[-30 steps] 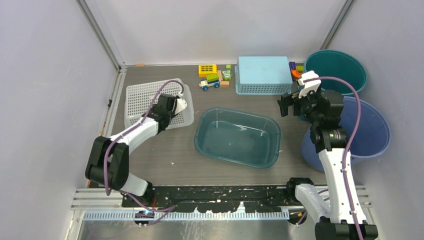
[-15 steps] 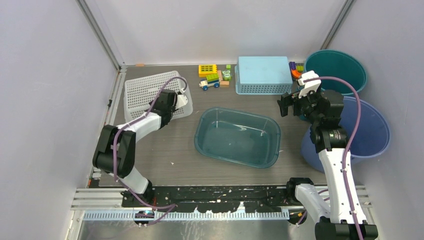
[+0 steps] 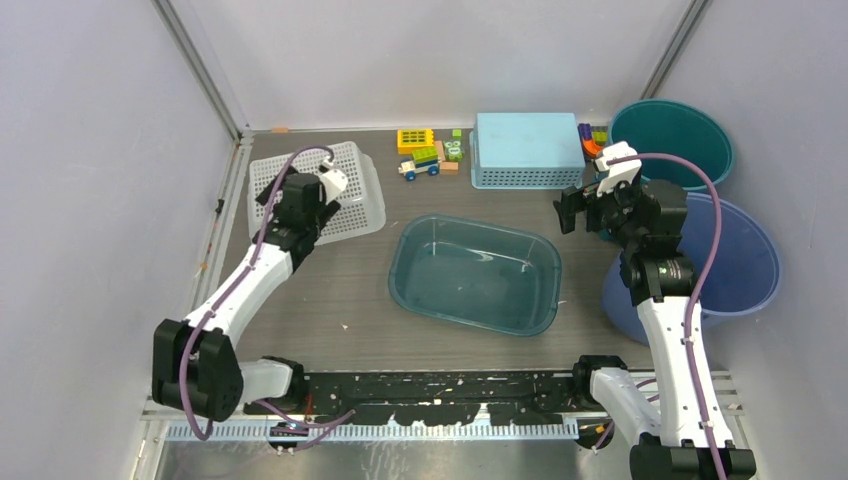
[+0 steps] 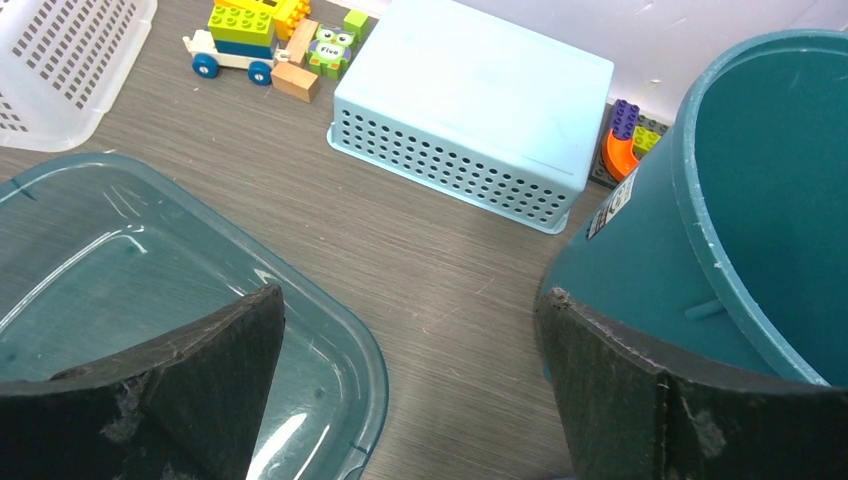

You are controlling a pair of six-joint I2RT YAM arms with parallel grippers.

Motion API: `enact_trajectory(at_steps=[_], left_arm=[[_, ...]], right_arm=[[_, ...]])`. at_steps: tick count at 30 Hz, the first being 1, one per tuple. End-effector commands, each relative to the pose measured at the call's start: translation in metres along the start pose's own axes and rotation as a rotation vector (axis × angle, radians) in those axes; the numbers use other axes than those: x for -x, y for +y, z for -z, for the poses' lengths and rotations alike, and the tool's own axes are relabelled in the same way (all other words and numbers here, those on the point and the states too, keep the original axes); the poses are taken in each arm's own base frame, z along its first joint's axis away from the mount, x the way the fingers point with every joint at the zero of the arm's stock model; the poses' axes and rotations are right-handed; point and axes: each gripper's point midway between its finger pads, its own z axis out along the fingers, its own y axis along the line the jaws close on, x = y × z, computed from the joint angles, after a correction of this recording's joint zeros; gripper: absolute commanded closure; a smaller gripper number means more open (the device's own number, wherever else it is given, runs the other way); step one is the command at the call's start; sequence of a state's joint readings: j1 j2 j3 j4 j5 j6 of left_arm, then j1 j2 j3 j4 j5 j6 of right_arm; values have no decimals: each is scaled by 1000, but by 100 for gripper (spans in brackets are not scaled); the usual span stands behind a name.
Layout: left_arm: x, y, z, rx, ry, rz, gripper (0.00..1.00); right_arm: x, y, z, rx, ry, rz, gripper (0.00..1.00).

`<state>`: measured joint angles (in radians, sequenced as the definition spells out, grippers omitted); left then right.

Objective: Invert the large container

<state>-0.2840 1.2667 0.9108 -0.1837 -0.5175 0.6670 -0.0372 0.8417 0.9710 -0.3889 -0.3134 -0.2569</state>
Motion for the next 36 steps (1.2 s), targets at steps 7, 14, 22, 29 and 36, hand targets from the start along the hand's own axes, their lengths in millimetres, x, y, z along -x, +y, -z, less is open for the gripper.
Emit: enact_trajectory(at_steps=[7,14,22,29,36], left_arm=[[-75,12,-34,67,215,214,0],[-78,31,-71,174,265,270,0],[-77,46,-106,233,293,292,0],[-67,54,-120,247,284,290,0],[-61,50,-123,201,274,304,1]], right_arm=[[15,1,5,2,-56,-5,0],[15,1,6,3,-59,-4,0],[13,1,3,8,-50,-8,0],[12,0,0,6,-45,-11,0],[11,0,1,3,-42,-12,0]])
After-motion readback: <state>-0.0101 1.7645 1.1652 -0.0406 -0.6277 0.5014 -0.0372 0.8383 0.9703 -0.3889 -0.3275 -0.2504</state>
